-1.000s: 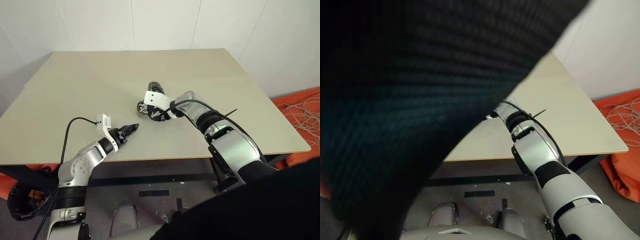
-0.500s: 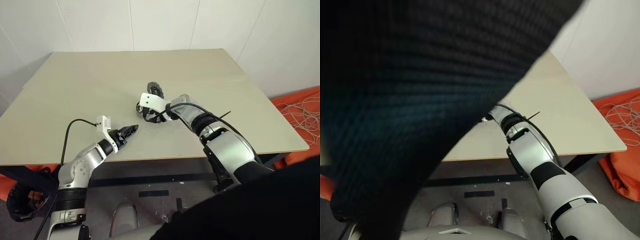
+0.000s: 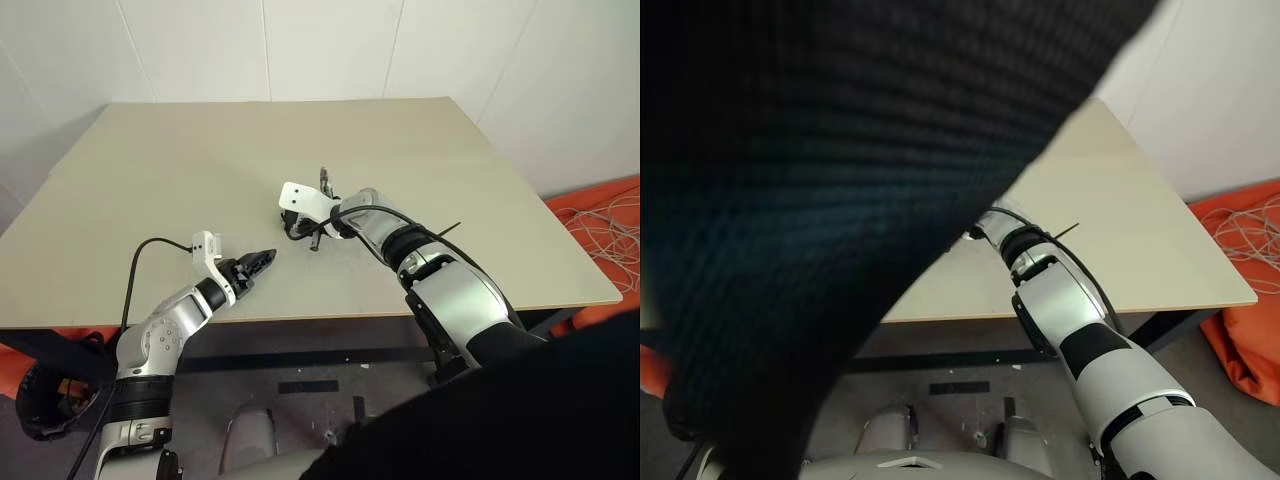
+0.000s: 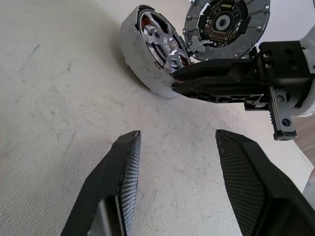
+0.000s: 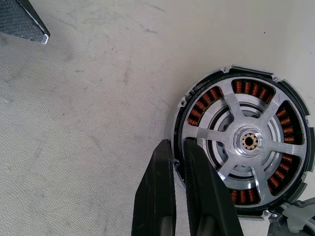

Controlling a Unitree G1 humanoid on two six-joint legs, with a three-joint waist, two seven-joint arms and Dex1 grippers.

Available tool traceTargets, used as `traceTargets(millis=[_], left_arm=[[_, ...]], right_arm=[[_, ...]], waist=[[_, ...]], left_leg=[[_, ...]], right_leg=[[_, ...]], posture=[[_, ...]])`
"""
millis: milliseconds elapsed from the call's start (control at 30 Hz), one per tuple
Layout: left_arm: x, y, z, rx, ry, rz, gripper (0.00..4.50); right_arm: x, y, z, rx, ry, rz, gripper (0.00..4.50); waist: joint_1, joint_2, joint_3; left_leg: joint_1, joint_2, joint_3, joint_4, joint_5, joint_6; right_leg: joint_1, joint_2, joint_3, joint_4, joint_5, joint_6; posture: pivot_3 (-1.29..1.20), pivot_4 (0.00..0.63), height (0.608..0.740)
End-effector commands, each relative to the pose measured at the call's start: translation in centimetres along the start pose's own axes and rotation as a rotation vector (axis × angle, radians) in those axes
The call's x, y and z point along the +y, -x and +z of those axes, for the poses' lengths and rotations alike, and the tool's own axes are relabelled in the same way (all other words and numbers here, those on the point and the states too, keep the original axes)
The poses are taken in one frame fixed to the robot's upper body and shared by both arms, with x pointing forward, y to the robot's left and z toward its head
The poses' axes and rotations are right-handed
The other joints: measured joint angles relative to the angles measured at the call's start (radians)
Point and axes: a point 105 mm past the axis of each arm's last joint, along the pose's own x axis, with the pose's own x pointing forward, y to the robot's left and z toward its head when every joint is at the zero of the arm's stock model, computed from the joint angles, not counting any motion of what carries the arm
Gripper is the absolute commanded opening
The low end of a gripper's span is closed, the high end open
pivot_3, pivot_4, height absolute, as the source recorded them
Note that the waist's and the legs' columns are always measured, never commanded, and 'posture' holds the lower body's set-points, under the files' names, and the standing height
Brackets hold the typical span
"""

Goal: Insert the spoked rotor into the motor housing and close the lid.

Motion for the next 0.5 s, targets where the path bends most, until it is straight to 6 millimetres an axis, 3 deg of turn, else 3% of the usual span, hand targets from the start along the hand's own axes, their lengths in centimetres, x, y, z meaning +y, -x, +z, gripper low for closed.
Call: traceTargets(millis=[33,500], left_arm=[[-0.7,-0.2,1.5,-0.047,-0.038,-0.022,2.55],[-0.6,-0.4,0.9,-0.048,-0.022,-0.019,2.55]], right_arm=[[-1.2,0.9,0.6,-0.006,0.02,-0.024,0.01],[0.9,2.7,0.9,-0.055,0.043,0.194,0.01]], waist=[[0.0,0.0,0.0],[0.001,0.0,0.0]], left_leg=[[0.0,0.0,0.0,0.0,0.0,0.0],[-0.002,0.0,0.0,0.0,-0.001,0.002]], right_leg=[[0.0,0.0,0.0,0.0,0.0,0.0],[-0.001,0.0,0.0,-0.001,0.0,0.0]], posture=[[0.0,0.0,0.74],[0.0,0.0,0.74]])
